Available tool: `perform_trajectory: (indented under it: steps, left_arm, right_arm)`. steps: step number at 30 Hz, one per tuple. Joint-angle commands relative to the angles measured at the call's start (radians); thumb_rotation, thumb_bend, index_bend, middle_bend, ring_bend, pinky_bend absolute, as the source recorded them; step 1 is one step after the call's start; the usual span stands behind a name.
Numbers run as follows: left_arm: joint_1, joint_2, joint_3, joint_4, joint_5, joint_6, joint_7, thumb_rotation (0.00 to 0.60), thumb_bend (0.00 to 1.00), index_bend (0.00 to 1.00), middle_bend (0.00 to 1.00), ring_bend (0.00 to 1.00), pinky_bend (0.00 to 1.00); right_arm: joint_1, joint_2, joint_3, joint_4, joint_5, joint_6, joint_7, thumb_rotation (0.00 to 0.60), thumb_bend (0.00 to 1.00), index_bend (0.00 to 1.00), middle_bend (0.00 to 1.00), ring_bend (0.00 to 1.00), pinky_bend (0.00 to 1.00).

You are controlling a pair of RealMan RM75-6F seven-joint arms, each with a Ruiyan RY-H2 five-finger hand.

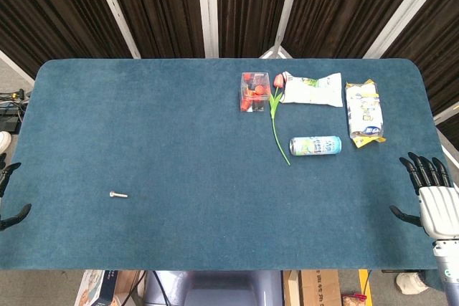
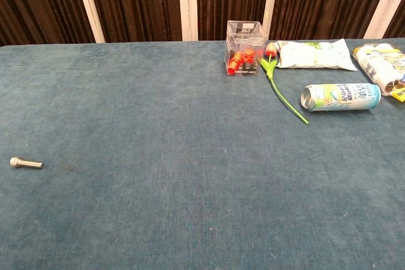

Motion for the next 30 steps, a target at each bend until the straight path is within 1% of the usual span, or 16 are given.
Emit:
perform_trajectory:
  steps: [1,12,21,27,30]
  left_arm:
    - [0.0,0.0,0.001,-0.002,0.001,0.0,0.003,0.6,0.34,0.18,0.01,0.0,0.0]
    - [0.004,-0.001,0.006,-0.003,0.021,0.014,-0.003,0.6,0.34,0.18,0.01,0.0,0.0]
    - [-0.007,-0.011,0.01,-0.003,0.015,-0.011,0.021,0.6,0.34,0.18,0.01,0.0,0.0]
    - [-0.018,-0.022,0.003,0.001,0.005,-0.024,0.03,0.6,0.34,0.18,0.01,0.0,0.0]
    - [-0.05,-0.028,-0.006,0.012,0.007,-0.061,0.071,0.6,0.34,0.2,0.01,0.0,0.0]
  right_arm:
    - [0.001,-0.001,-0.001,0.0,0.0,-0.002,-0.002,0.6,0.1,0.12,0.1,0.09,0.0]
    - [-0.008,0.006,-0.001,-0.011,-0.006,0.017,-0.001,0.6,0.1,0.12,0.1,0.09,0.0]
    - [-0.01,0.012,-0.004,-0.018,-0.006,0.016,0.006,0.6,0.1,0.12,0.1,0.09,0.0]
    - [-0.007,0.005,-0.013,-0.025,-0.024,0.014,-0.023,0.6,0.1,0.12,0.1,0.09,0.0]
    - [-0.008,0.005,-0.012,-0.027,-0.019,0.014,-0.026,0.6,0.1,0.12,0.1,0.09,0.0]
